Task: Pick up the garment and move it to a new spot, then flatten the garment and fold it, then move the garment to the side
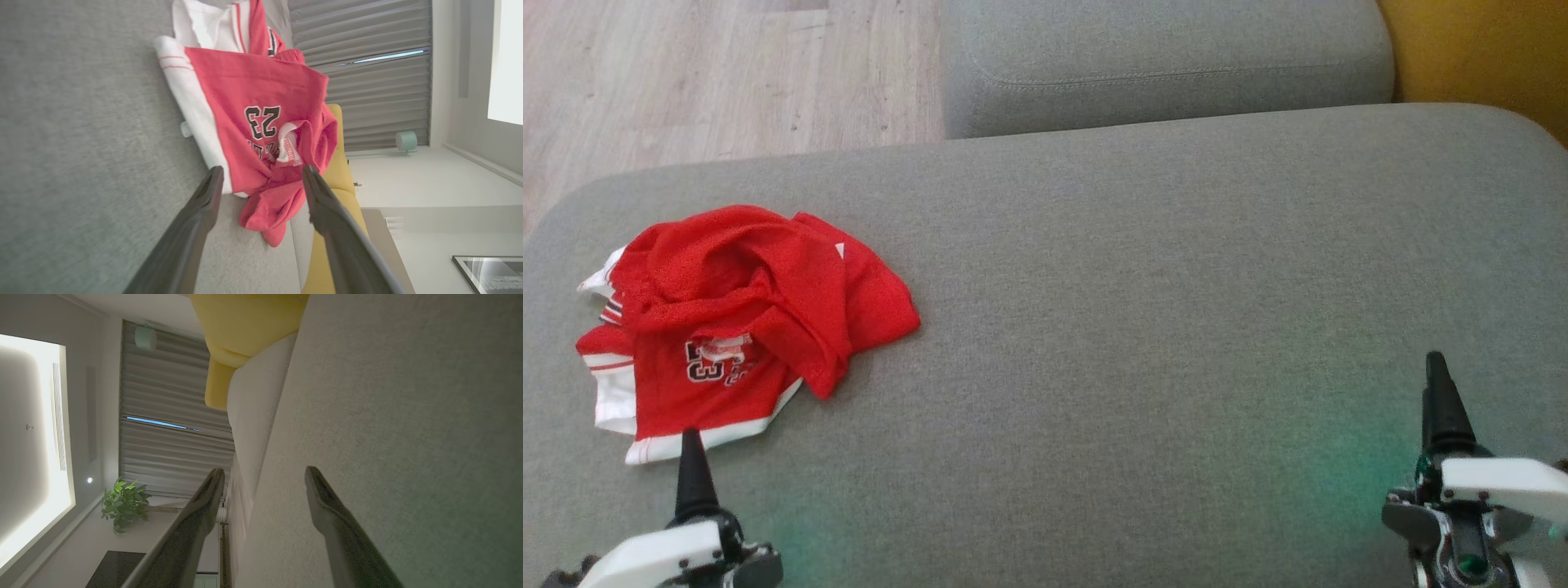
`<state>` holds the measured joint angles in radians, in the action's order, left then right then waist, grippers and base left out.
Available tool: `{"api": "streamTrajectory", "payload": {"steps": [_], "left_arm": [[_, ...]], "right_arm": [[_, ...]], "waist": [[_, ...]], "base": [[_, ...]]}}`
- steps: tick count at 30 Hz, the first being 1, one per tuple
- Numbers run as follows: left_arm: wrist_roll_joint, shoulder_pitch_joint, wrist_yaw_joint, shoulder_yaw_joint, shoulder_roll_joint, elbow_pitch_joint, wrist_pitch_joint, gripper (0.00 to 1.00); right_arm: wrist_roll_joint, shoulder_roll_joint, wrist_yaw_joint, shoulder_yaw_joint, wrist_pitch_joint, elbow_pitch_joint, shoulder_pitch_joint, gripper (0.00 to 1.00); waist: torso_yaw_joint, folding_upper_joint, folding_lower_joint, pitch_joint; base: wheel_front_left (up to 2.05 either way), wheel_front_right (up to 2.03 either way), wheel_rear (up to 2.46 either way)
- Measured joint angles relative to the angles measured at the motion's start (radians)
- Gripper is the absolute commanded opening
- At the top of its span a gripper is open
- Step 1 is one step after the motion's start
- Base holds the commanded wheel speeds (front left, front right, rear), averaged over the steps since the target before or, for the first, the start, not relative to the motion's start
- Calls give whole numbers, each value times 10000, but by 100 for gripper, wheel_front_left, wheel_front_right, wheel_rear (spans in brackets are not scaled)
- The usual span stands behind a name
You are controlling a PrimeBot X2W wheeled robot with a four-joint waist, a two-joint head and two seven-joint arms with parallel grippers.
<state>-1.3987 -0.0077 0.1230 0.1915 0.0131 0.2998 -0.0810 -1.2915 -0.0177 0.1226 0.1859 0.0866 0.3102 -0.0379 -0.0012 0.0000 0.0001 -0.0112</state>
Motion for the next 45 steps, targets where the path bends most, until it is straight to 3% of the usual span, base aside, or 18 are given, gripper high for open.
{"api": "streamTrajectory", "payload": {"steps": [14,30,45], "left_arm": [[1818,-116,-2,-128,0,-880,487,100],[5141,-106,-190,-1386,-8,-1233,1011,100],[7379,-114,-368,-2326,-163,-1526,1507,100]], "right_arm": [[3233,2,0,-602,-497,-861,-155,100],[6057,6,2,-1254,-1020,-1028,-183,100],[8303,12,2,-1559,-1532,-1233,-345,100]], "waist": [[-28,0,0,-68],[-73,0,0,-103],[-156,0,0,-184]], "base": [[0,0,0],[0,0,0],[0,0,0]]}}
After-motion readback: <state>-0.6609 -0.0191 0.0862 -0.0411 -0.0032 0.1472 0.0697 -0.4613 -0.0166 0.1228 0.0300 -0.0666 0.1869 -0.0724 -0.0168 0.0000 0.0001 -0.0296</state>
